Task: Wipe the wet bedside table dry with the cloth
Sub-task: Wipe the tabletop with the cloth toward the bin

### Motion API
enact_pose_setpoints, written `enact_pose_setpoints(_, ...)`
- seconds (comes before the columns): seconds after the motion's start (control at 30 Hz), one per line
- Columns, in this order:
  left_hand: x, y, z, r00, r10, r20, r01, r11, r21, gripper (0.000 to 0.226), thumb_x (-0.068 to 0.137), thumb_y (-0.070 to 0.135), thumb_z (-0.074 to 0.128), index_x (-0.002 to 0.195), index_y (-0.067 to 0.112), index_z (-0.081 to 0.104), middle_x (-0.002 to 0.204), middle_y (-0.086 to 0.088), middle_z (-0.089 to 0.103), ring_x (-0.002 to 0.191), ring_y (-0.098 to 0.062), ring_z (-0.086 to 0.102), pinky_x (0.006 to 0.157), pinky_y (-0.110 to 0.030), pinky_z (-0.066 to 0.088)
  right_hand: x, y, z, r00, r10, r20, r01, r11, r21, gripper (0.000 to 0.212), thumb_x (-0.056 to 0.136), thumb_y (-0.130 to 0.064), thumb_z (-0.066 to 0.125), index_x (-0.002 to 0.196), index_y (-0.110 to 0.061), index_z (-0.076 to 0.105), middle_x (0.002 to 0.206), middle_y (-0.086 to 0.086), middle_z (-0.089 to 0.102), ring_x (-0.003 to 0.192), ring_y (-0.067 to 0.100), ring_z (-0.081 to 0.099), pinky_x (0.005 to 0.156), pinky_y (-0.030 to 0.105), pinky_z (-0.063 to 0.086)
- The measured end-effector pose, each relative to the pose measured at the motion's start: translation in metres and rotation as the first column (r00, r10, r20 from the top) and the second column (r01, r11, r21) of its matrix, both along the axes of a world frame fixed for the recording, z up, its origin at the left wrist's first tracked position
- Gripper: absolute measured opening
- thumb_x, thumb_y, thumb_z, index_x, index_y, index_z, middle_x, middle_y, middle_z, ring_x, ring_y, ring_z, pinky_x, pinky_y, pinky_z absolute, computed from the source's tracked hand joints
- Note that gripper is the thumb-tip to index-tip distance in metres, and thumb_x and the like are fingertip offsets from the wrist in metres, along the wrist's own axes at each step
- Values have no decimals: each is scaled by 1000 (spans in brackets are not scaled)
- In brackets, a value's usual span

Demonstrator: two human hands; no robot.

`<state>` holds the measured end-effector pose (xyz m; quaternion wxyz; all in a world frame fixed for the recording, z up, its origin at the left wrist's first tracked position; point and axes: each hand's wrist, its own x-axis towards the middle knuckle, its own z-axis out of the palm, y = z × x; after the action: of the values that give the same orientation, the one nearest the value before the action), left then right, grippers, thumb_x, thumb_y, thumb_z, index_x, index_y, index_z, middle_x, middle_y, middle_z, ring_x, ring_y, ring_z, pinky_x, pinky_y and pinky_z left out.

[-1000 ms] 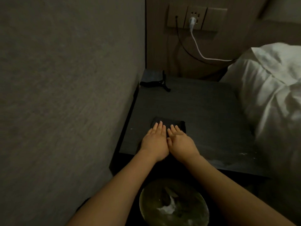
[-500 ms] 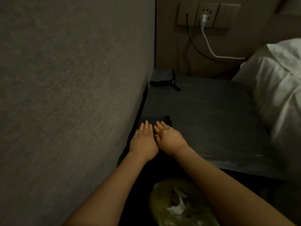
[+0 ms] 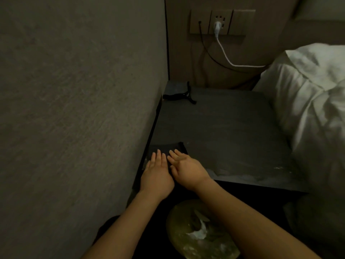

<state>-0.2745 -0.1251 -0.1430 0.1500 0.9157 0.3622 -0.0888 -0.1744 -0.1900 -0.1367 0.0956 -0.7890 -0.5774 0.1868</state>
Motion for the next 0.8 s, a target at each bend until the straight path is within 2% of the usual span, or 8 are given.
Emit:
enact_pose_setpoints(0.17,14,-16,5,998,-65,-3,65,997,-29,67,96,18,33,151,5,-3,160,-12,-10,148,-22,-8,121,-34,1,14,-22,-1,999,-23,35,23,1000,8,46,98,-25,31,143,-15,28,156,2,22,144,13,15,117,30,18)
enact_pose_setpoints(0.53,64,-3,7,992,-129,-6,128,991,-48,68,94,17,33,150,4,-3,160,-12,-11,148,-23,-8,120,-33,2,59,-12,-4,992,-89,91,90,996,-4,47,98,-24,31,144,-15,27,156,2,21,144,13,16,117,30,20)
enact_pose_setpoints(0.8,76,-7,4,986,-167,-8,167,986,-22,66,95,19,31,150,5,-2,160,-11,-9,148,-22,-7,121,-34,3,65,-24,-7,990,-118,82,112,991,70,46,98,-22,32,143,-14,29,155,4,23,144,14,17,115,28,17)
